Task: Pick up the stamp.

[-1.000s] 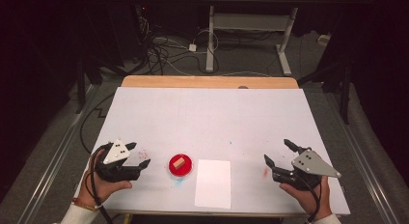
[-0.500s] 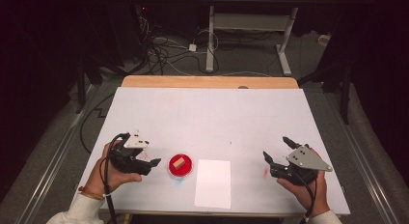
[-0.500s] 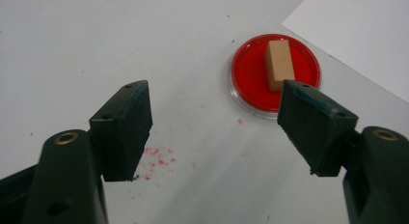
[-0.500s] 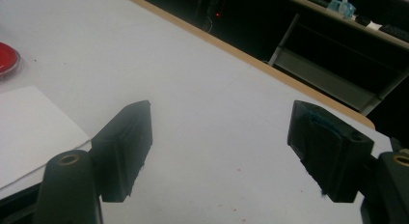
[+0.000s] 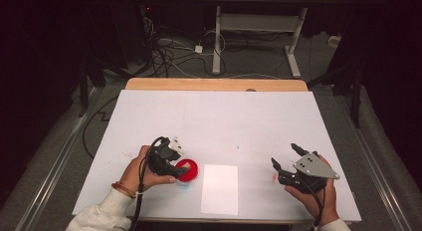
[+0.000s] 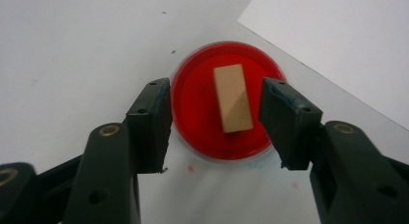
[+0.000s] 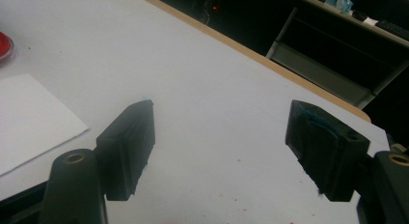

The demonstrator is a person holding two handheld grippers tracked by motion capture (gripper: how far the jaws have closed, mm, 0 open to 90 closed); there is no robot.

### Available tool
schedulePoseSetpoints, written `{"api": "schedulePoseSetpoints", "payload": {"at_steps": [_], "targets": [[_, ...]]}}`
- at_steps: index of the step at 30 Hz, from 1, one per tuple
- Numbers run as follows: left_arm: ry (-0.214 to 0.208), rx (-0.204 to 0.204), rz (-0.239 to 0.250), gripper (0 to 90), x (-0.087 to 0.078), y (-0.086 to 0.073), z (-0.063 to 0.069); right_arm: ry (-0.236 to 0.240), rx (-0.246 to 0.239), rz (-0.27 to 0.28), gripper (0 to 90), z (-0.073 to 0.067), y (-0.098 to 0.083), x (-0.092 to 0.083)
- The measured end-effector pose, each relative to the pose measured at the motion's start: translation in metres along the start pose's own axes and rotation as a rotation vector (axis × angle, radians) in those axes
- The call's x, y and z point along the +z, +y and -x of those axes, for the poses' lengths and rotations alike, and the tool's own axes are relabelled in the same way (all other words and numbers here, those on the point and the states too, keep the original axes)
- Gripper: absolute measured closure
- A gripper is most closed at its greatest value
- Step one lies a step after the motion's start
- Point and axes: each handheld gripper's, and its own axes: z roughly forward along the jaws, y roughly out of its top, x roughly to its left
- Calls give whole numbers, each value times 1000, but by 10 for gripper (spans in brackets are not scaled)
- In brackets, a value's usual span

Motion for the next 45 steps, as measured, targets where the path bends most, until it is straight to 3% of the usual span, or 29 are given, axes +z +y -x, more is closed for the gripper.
{"api": "schedulePoseSetpoints", "payload": {"at_steps": [8,15,19,34,37,41,45], "targets": [[-17,39,-53,579,13,9,0,2,-4,-10,280,-1,-1,0],[-4,44,-63,636,17,9,-1,12,-19,-8,284,-2,0,0],[-6,49,-65,724,18,8,-1,14,-29,-16,296,-4,0,1],[-26,57,-48,736,19,6,-3,-2,-34,-35,305,-6,2,6],[-14,66,-53,736,17,6,-3,-3,-33,-34,305,-6,3,8],[-8,87,-13,736,2,4,-4,-4,-35,-40,310,-6,3,9],[5,82,18,735,-9,3,-5,1,-43,-38,309,-7,3,8]]}}
